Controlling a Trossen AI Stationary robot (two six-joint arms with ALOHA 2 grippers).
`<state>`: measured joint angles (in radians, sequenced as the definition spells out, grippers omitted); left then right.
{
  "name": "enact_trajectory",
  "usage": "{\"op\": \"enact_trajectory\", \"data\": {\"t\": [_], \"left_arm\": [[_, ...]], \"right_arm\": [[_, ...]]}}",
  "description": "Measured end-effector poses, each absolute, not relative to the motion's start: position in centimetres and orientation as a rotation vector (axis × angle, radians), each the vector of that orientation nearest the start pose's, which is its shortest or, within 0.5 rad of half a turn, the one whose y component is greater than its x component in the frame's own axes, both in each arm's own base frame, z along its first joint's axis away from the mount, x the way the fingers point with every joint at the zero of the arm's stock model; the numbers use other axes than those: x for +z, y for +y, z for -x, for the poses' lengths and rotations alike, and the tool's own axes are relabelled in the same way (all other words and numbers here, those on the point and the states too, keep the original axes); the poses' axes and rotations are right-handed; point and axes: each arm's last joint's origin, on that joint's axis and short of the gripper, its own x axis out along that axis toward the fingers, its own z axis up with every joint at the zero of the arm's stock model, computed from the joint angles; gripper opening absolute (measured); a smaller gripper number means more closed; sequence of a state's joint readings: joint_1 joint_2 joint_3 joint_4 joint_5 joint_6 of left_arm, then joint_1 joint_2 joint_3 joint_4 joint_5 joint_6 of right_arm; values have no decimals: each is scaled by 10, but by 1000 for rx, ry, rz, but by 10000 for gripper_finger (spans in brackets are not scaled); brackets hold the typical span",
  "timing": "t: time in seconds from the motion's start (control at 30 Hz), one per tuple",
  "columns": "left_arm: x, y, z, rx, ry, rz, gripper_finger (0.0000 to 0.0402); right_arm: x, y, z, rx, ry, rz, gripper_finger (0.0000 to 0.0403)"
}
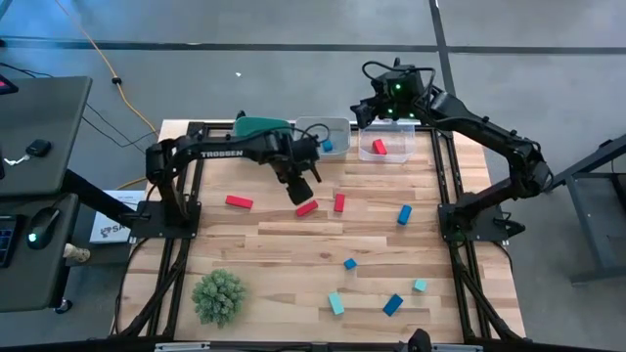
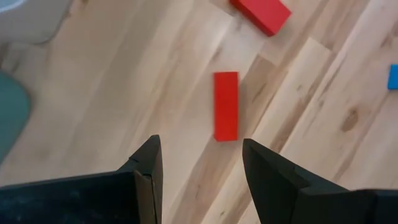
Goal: Sort & place blocks by color
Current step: Put the middle red block into the transparent bin
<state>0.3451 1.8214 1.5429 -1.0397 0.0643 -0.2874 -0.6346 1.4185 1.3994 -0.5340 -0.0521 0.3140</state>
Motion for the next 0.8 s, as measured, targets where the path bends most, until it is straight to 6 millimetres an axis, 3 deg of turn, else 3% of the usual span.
{"op": "enact_trajectory", "data": {"t": [0.43, 0.8], "left_arm": [[219, 89, -357, 371, 1284, 515, 145], [203, 86, -359, 392, 1242, 530, 145]], "right_arm": [[365, -180, -247, -673, 455, -571, 206], [359, -178, -244, -692, 533, -601, 206]]}}
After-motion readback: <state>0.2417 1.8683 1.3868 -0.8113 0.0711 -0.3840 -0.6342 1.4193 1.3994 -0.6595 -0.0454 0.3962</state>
